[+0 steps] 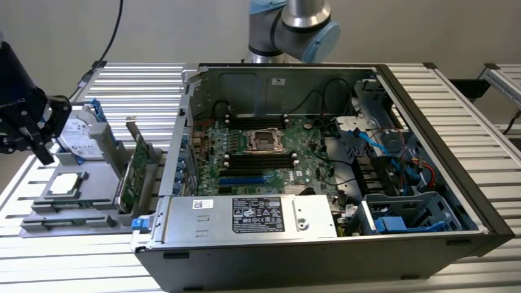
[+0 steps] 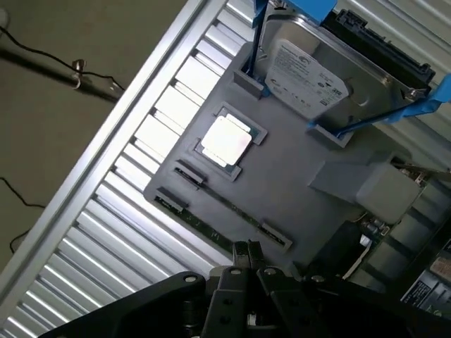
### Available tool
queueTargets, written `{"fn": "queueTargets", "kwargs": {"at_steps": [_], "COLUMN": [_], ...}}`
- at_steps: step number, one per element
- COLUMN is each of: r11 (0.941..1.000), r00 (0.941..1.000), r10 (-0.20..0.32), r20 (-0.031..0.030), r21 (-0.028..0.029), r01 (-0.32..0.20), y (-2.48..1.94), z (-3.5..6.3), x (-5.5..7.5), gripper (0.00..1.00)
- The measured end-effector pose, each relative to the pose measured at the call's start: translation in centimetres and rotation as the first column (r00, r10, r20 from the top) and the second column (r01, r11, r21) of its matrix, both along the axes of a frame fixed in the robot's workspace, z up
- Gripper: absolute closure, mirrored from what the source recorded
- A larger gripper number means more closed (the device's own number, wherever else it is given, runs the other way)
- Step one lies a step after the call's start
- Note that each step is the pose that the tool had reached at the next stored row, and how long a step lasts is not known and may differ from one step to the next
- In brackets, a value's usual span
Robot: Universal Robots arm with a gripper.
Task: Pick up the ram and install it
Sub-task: 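Pick up the ram and move it above insertion slot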
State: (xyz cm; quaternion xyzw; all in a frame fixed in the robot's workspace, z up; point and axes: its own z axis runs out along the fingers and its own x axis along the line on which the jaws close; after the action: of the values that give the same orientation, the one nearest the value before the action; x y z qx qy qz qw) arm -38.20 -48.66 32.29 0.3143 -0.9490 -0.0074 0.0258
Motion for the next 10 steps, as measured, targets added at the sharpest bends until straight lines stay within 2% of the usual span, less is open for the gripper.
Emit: {"fn": "queueTargets", "kwargs": {"at_steps": [5, 10], "r11": [0.996, 0.9836], "r00": [0.996, 0.9836], "r10": [0.09, 0.18], "r20": [0.0, 0.0], "r21": [0.0, -0.0001], "r01": [-0.09, -0.18], "y": [0.0, 0.0], "z": [-0.04, -0.07], "x": [0.0, 0.0], "gripper": [0.89, 0.89]}}
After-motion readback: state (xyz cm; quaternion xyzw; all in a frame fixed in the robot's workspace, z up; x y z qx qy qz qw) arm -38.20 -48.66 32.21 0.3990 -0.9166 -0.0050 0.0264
